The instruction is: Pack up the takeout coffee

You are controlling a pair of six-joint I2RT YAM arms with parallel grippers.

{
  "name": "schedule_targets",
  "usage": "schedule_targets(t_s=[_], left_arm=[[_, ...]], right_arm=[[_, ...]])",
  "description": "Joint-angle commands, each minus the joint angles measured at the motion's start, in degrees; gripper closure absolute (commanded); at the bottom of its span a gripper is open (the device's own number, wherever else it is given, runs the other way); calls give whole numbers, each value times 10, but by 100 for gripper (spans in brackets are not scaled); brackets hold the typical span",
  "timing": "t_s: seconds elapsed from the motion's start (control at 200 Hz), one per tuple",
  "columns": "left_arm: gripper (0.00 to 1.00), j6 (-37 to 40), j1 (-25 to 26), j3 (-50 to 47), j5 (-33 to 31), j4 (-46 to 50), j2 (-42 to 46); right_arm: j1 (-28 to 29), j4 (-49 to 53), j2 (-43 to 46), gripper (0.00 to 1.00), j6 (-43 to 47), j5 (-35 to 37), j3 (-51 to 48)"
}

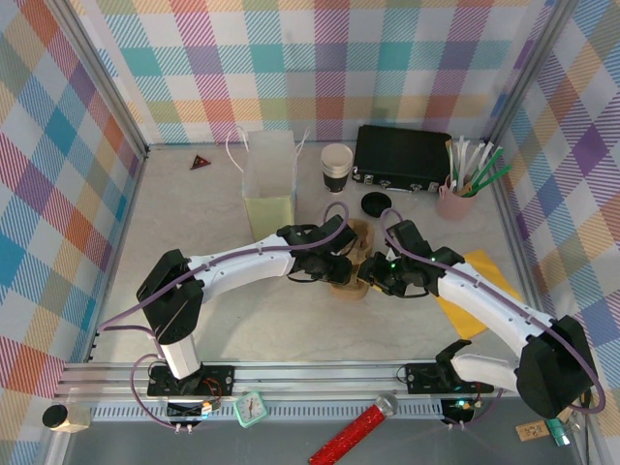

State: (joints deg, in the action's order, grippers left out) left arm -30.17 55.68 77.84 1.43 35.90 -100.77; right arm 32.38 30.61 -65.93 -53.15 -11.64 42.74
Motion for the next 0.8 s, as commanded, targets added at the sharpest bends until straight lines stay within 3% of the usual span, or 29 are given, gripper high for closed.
schedule_targets(t_s=[0.0, 0.325, 0.57, 0.795], left_arm=[[63, 11, 8, 19, 9, 11, -9], [64, 15, 13, 24, 11, 13, -11], [63, 7, 9, 29, -13, 23, 9], [77, -48, -28, -1, 10, -12, 63]], right_arm=[[2, -30, 20, 61, -5, -17, -12], [-4, -83, 27, 63, -38, -37, -45], [-5, -12, 33, 62, -8, -2, -21], [-5, -23, 26, 62, -12, -13, -24]])
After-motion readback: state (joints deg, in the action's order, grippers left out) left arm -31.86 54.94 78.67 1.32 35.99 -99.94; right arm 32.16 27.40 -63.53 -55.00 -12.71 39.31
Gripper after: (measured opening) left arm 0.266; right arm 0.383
